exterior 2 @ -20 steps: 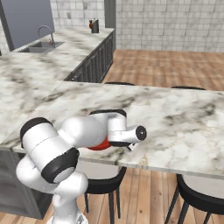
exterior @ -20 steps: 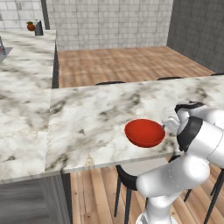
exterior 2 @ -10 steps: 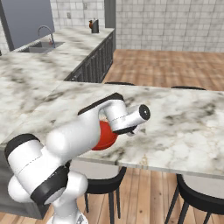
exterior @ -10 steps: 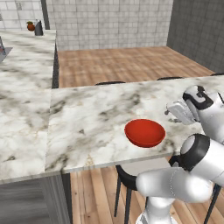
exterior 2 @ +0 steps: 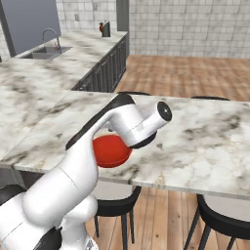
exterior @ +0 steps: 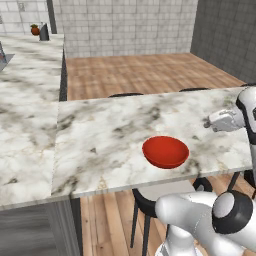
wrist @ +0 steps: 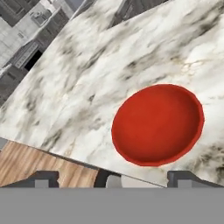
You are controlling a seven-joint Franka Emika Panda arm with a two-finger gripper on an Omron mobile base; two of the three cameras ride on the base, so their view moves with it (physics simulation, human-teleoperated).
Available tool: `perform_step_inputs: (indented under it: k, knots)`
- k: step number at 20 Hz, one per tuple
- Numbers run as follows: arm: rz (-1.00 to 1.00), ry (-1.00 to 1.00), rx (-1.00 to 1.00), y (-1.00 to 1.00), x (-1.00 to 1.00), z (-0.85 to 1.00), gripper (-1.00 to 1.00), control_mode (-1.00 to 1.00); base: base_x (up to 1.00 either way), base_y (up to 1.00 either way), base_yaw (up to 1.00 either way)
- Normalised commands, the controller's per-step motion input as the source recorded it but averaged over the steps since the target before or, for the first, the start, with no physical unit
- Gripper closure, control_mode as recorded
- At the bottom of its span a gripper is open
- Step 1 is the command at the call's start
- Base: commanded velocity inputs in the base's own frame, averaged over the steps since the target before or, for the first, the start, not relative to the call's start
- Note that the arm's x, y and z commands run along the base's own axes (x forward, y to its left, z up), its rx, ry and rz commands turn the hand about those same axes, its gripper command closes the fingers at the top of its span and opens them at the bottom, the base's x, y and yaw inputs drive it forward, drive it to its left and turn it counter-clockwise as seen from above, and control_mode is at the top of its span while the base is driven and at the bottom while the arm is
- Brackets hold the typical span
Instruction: Pick up the bowls from the cabinet and place each bowl in front of a stool on the dining counter.
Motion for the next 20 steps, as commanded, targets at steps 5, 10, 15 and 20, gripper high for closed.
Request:
perform_step_inputs:
  k: [5,10,15,20]
  knots:
    - [0.23,-0.20,-0.21,0.37,-0.88,0.66,-1.00,-1.00,0.00,0.00,0.00]
    - [0.03,-0.06,-0.22,0.65,-0.37,0.31,-1.00,-1.00,0.00,0.00,0.00]
    - [-0.04,-0.02,-0.10,0.41,-0.15,0.02,-1.00,-1.00,0.00,0.00,0.00]
    - [-0.20,-0.07,0.00,0.20,-0.36,-0.04,-1.00,-1.00,0.00,0.00,0.00]
